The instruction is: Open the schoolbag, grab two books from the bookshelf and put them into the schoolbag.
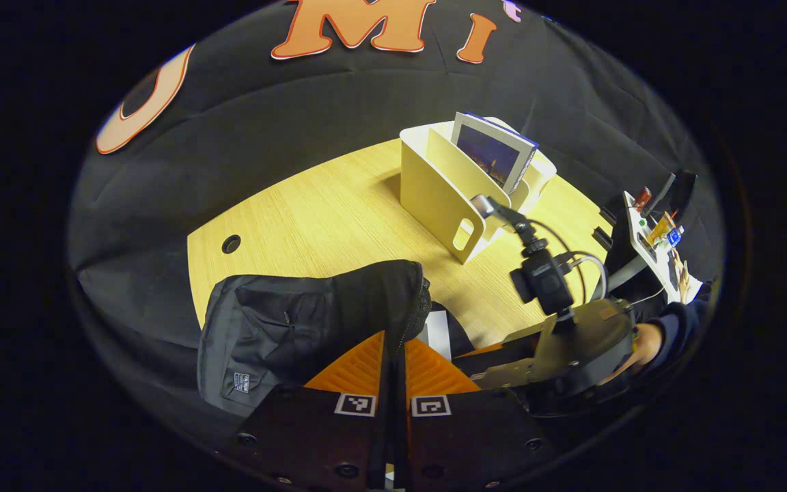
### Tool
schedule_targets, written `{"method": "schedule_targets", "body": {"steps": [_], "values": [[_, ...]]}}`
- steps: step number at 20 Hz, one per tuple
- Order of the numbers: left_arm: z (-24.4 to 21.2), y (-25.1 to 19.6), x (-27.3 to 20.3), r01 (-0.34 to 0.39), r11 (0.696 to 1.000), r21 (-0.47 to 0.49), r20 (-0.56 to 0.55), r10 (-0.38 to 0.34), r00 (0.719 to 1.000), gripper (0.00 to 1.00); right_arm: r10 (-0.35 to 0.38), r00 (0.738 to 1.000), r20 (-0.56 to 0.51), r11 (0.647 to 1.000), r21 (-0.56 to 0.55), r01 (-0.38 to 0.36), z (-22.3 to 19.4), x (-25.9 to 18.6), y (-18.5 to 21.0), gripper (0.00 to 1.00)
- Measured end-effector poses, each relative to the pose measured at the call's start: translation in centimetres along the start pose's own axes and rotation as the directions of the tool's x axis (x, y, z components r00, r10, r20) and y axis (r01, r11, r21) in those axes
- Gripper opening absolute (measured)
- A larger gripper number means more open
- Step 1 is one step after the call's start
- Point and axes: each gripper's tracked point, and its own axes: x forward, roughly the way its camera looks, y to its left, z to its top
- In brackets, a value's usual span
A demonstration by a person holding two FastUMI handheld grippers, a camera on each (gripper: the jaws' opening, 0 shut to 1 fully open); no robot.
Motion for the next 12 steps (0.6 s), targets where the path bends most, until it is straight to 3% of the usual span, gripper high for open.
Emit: {"method": "schedule_targets", "body": {"steps": [12], "values": [[0.0, -0.2, 1.2, -0.031, 0.999, -0.043, -0.018, 0.031, 0.999, 0.05, -0.228, 0.972, 0.054, 0.960, -0.157, 0.234, 6.5, -13.7, -9.1, 0.99]]}}
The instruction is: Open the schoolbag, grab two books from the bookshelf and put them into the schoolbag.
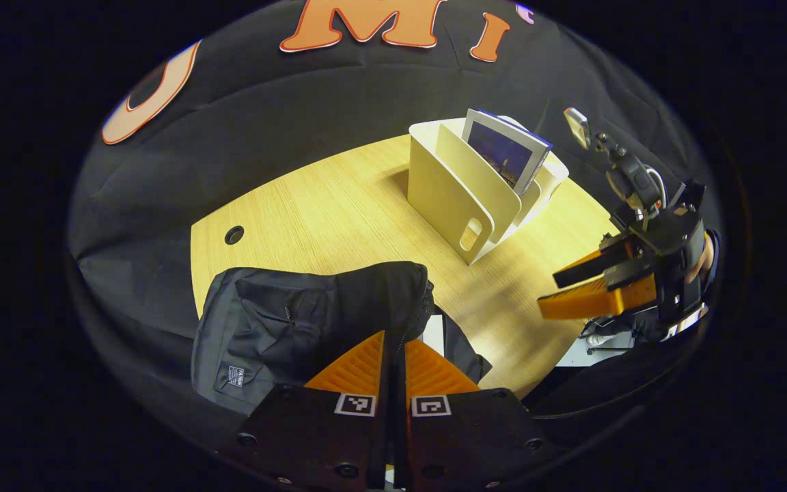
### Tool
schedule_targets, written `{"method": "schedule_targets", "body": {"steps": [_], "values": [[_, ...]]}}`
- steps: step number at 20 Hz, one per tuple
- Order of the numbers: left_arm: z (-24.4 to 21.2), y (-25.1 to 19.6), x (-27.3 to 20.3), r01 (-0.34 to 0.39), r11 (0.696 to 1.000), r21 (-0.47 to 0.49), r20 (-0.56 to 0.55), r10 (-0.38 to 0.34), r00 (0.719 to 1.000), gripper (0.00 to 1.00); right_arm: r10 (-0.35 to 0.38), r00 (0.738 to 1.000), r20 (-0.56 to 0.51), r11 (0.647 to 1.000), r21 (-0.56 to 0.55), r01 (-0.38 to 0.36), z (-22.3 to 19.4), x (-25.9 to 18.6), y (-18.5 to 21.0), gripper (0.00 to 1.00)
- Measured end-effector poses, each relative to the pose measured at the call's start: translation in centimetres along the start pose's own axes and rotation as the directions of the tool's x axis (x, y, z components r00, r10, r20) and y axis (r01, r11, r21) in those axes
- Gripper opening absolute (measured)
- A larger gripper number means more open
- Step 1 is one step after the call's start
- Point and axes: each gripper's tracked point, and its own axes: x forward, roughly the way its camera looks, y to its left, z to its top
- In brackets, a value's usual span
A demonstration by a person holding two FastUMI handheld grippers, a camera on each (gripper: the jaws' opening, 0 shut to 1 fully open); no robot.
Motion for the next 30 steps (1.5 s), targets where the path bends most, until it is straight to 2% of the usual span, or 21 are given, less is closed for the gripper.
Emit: {"method": "schedule_targets", "body": {"steps": [10, 18, 25, 30], "values": [[-0.5, 0.1, 0.7, -0.004, 1.000, -0.031, -0.019, 0.003, 1.000, 0.05, -0.135, 0.991, 0.007, 0.979, -0.153, 0.135, 6.2, -6.4, -6.0, 0.99], [-0.4, 0.6, 1.3, -0.023, 0.998, -0.052, -0.043, 0.021, 0.999, 0.05, -0.154, 0.988, 0.008, 0.964, -0.217, 0.152, 14.5, -9.0, -7.4, 0.99], [-0.3, 0.6, 1.8, -0.056, 0.996, -0.073, -0.074, 0.051, 0.996, 0.05, -0.152, 0.988, -0.013, 0.955, -0.260, 0.143, 21.4, -7.5, -8.1, 0.99], [-0.4, 0.6, 2.0, -0.075, 0.992, -0.097, -0.089, 0.066, 0.994, 0.05, -0.181, 0.982, -0.060, 0.949, -0.274, 0.158, 23.1, -4.5, -8.8, 0.99]]}}
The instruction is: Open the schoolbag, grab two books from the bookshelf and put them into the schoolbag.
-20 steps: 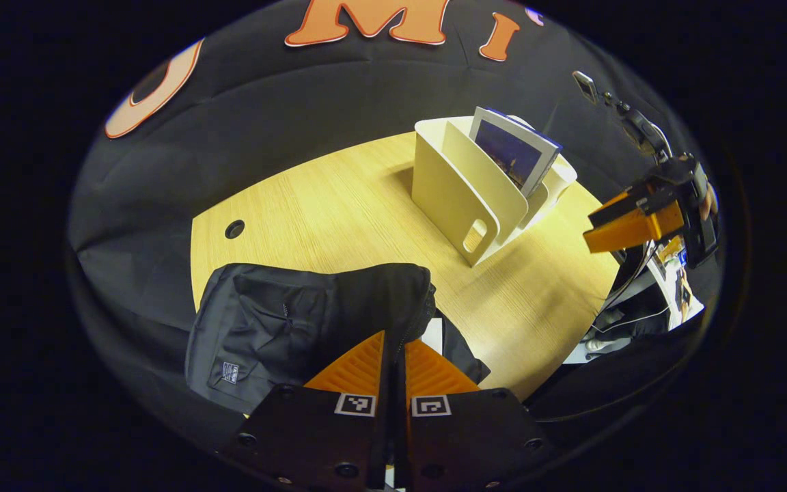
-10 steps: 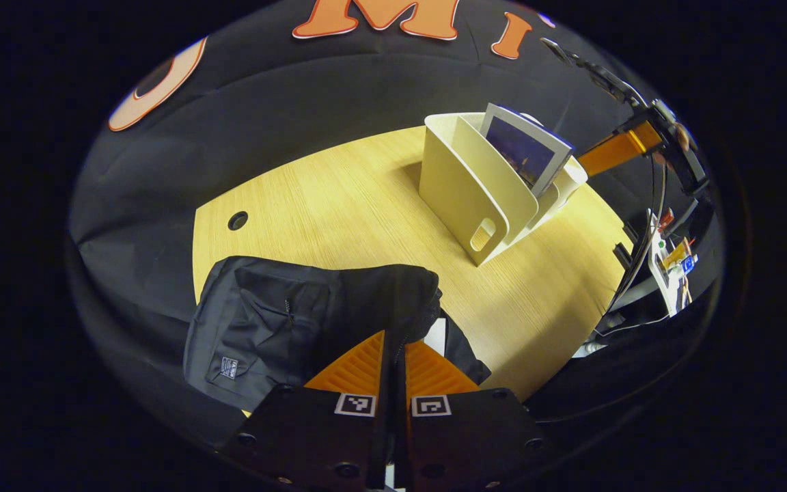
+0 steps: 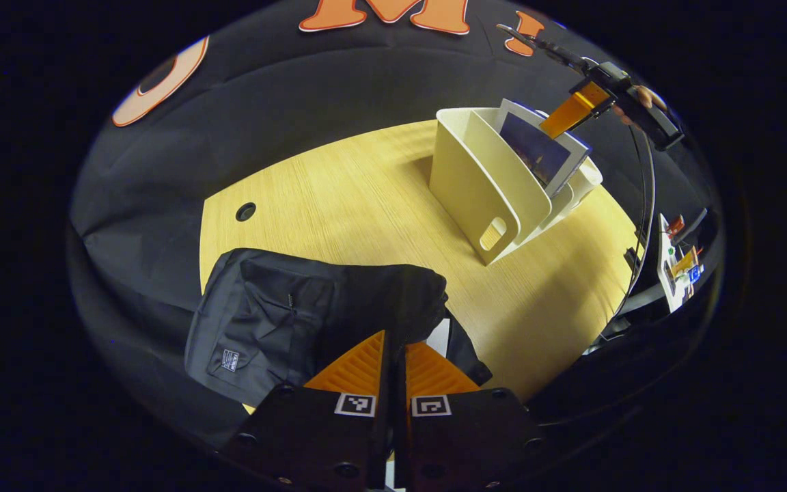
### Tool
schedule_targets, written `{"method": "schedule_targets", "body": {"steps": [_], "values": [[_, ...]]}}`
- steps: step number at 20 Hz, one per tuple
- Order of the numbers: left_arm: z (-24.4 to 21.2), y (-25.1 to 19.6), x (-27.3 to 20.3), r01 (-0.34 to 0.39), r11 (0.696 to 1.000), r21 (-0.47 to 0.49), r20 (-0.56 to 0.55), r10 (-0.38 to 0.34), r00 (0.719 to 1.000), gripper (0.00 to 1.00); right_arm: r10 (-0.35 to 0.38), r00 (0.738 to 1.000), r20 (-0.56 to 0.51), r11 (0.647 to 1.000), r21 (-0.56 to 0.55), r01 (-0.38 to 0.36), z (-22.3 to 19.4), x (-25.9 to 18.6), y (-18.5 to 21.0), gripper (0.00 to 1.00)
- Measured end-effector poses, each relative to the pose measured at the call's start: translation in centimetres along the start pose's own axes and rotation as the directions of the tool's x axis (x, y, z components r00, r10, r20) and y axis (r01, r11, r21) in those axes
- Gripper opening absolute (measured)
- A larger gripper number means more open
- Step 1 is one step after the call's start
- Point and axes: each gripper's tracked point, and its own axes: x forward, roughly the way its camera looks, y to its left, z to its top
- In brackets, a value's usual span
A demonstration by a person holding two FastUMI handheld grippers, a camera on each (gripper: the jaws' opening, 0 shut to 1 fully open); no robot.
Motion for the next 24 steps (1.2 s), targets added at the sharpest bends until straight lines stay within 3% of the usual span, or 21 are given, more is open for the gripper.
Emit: {"method": "schedule_targets", "body": {"steps": [4, 8, 11, 14, 15, 16, 24], "values": [[0.0, 0.0, -0.1, -0.013, 0.999, -0.035, 0.003, 0.014, 1.000, 0.05, -0.039, 0.998, -0.040, 0.999, -0.005, 0.039, 0.1, 2.7, -0.7, 0.93], [-0.1, 0.0, -0.4, -0.023, 0.998, -0.054, 0.009, 0.023, 1.000, 0.05, -0.075, 0.994, -0.076, 0.997, 0.023, 0.077, -0.5, 4.3, -1.2, 0.69], [-0.3, 0.1, -0.5, -0.010, 0.998, -0.060, 0.018, 0.011, 1.000, 0.05, -0.134, 0.988, -0.072, 0.988, 0.064, 0.139, -0.8, 4.6, -2.1, 0.43], [-0.2, 0.2, -0.6, 0.011, 0.999, -0.039, 0.028, -0.010, 1.000, 0.05, -0.144, 0.986, -0.082, 0.982, 0.108, 0.153, -2.4, 3.7, -1.9, 0.39], [-0.3, 0.1, -0.6, 0.018, 0.999, -0.033, 0.030, -0.017, 0.999, 0.05, -0.150, 0.985, -0.083, 0.981, 0.113, 0.159, -3.1, 3.4, -2.0, 0.46], [-0.4, 0.2, -0.7, 0.026, 0.999, -0.027, 0.032, -0.025, 0.999, 0.05, -0.156, 0.985, -0.079, 0.978, 0.125, 0.165, -3.7, 3.0, -1.9, 0.39], [-0.5, 0.4, -0.9, 0.088, 0.994, 0.070, 0.049, -0.092, 0.995, 0.05, -0.163, 0.986, -0.041, 0.948, 0.271, 0.168, -9.8, -1.5, -0.5, 0.38]]}}
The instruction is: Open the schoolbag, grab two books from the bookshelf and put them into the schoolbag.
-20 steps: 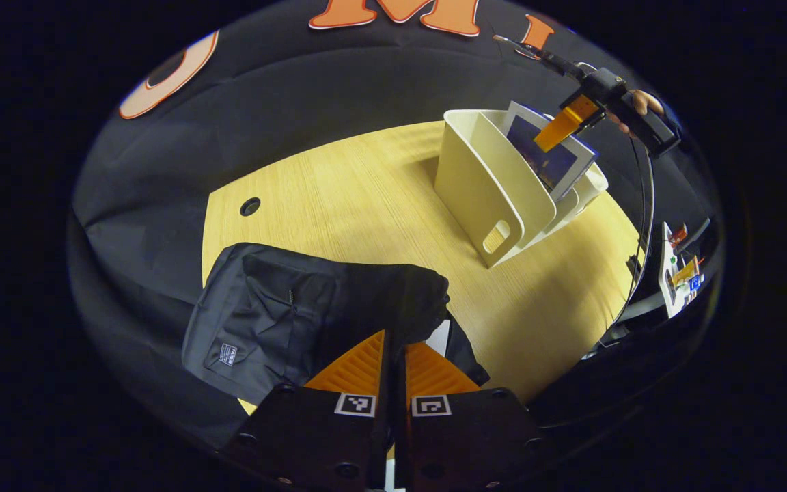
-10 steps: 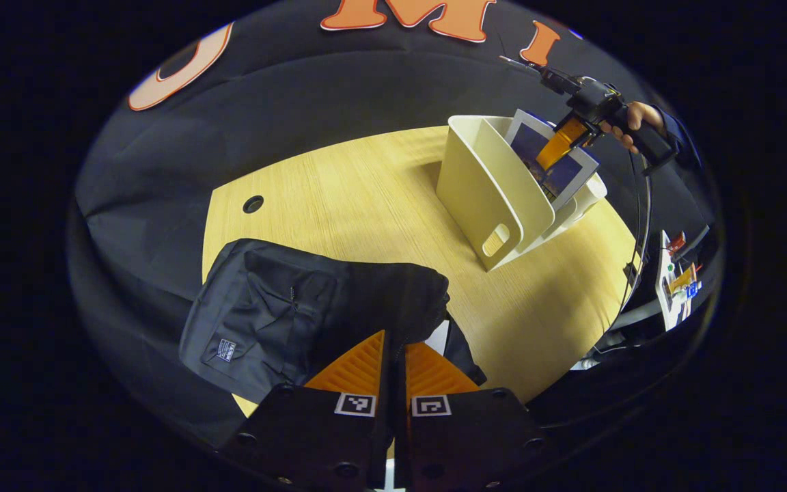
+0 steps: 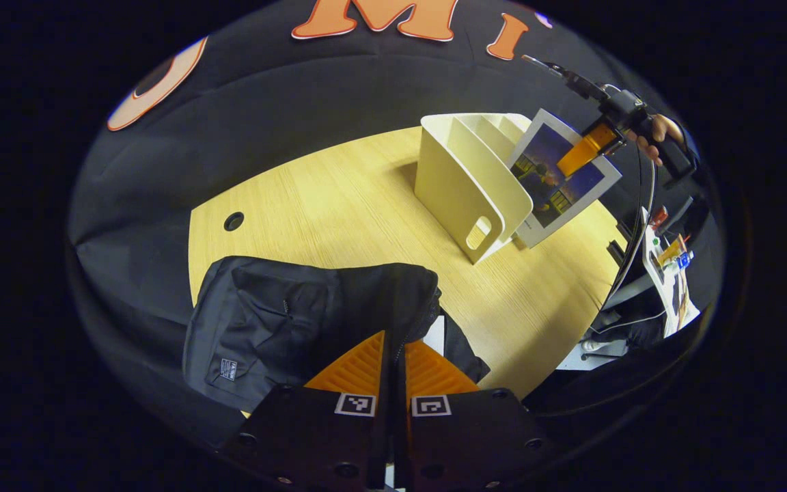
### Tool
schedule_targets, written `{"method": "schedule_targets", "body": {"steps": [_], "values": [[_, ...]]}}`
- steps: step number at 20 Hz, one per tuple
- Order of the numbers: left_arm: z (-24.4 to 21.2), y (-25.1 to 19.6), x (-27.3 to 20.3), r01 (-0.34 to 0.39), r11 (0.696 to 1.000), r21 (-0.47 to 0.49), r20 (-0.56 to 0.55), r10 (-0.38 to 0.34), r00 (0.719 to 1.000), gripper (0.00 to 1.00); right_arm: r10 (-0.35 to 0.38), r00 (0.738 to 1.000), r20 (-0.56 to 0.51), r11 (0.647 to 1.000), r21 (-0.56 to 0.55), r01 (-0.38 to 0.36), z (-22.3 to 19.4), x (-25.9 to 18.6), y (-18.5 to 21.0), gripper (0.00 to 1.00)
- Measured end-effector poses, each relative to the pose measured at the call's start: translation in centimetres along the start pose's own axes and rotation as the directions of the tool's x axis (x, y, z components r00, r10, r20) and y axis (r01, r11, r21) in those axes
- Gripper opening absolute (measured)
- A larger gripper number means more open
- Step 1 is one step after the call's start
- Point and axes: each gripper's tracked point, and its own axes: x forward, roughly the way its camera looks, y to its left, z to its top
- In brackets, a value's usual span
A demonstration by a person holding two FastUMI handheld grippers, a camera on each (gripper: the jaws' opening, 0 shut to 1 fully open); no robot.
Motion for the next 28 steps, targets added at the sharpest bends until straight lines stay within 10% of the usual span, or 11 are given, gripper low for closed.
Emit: {"method": "schedule_targets", "body": {"steps": [19, 28], "values": [[0.1, 0.2, -1.7, 0.035, 0.987, 0.154, 0.016, -0.038, 0.999, 0.05, 0.247, 0.959, 0.143, 0.894, 0.348, -0.282, -15.8, -5.9, 6.8, 0.37], [0.8, 0.8, -3.6, 0.011, 0.991, 0.133, 0.058, -0.018, 0.998, 0.05, 0.463, 0.861, 0.212, 0.780, 0.363, -0.509, -16.5, -4.6, 15.0, 0.36]]}}
